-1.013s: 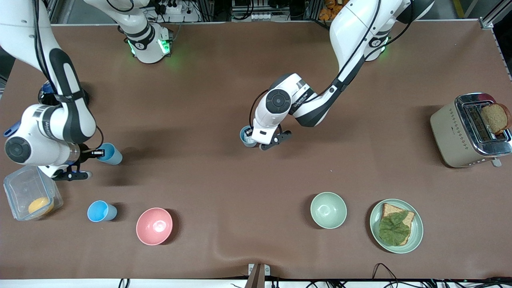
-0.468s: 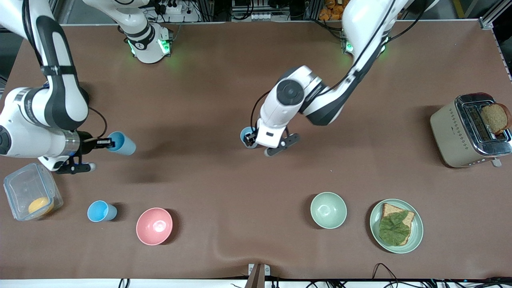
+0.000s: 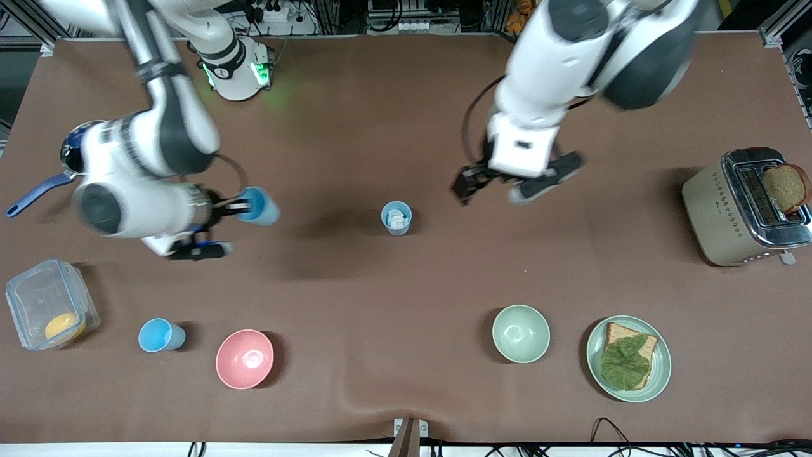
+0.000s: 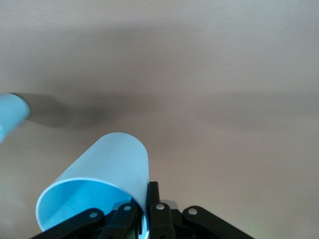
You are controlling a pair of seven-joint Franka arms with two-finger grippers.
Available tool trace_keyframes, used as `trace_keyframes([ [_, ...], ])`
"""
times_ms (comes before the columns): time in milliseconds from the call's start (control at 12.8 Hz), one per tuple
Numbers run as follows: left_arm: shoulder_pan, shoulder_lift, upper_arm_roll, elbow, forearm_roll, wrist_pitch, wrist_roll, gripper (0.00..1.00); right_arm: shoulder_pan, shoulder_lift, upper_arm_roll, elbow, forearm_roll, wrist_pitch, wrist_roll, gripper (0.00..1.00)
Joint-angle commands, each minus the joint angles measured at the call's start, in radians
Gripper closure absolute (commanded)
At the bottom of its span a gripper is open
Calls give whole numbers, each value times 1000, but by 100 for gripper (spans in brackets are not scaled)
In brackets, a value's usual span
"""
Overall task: Stack blue cups with both arms
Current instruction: 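Set the cup down and open the left gripper while the right gripper lifts its cup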
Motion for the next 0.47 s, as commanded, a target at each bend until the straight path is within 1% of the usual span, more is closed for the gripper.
trace_keyframes([
  [0,124,-55,-5,-36,14,-83,224,0,92,-11,-15,23,138,47,225,100],
  [390,274,-67,-4,-36,17,-173,507,0,279,50,-17,25,138,208,458,100],
])
